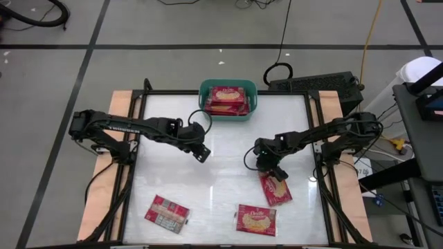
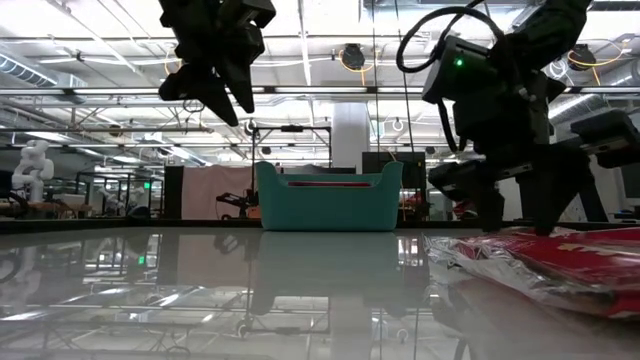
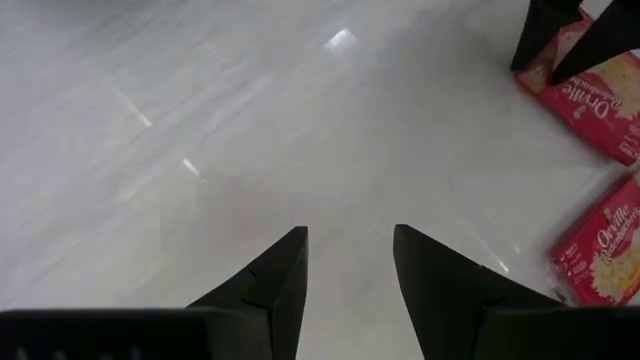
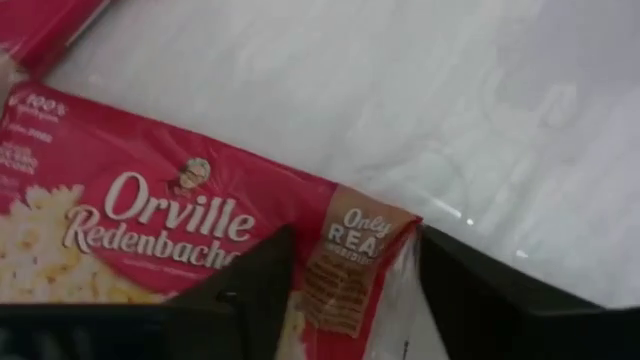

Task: Sort popcorn bags into baskets
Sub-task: Put the popcorn bag into the green bin

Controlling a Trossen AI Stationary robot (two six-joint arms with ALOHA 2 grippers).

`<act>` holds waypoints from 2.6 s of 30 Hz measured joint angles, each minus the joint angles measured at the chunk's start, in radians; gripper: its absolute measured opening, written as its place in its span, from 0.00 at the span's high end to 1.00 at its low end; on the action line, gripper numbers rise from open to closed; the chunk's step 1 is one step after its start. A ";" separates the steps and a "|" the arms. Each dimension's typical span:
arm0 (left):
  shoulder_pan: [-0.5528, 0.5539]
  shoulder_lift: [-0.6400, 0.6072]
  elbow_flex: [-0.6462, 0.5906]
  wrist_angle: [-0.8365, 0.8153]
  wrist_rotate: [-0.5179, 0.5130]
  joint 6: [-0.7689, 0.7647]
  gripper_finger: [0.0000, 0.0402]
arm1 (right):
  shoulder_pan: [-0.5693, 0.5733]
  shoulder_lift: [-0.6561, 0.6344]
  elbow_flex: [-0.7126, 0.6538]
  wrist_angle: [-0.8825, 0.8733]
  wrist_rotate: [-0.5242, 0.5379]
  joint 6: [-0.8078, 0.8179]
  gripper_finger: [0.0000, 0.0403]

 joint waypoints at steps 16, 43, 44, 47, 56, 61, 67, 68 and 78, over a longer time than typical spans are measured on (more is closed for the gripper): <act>0.002 0.000 0.000 -0.001 -0.010 0.042 0.62 | -0.006 -0.048 -0.004 -0.021 0.001 0.194 0.99; 0.056 -0.006 -0.007 -0.105 -0.088 0.041 0.62 | -0.094 -0.386 0.280 -0.037 0.507 0.800 1.00; 0.058 -0.006 -0.015 -0.107 -0.089 0.041 0.62 | -0.111 -0.386 0.300 -0.036 0.524 0.809 1.00; 0.062 -0.006 -0.039 -0.107 -0.089 0.037 0.62 | -0.174 -0.385 0.353 -0.032 0.554 0.830 1.00; 0.037 -0.006 -0.109 -0.103 -0.048 0.001 0.62 | -0.360 -0.376 0.402 0.222 0.604 0.956 1.00; 0.019 -0.006 -0.109 -0.101 -0.041 0.000 0.62 | -0.442 -0.321 0.402 0.387 0.602 1.038 1.00; 0.019 -0.006 -0.109 -0.100 -0.041 -0.004 0.62 | -0.512 -0.207 0.417 0.555 0.563 1.120 1.00; 0.019 -0.006 -0.109 -0.100 -0.041 -0.004 0.62 | -0.519 -0.185 0.426 0.576 0.547 1.117 1.00; 0.037 -0.006 -0.109 -0.101 -0.032 0.002 0.62 | -0.578 0.033 0.561 0.620 0.516 1.155 1.00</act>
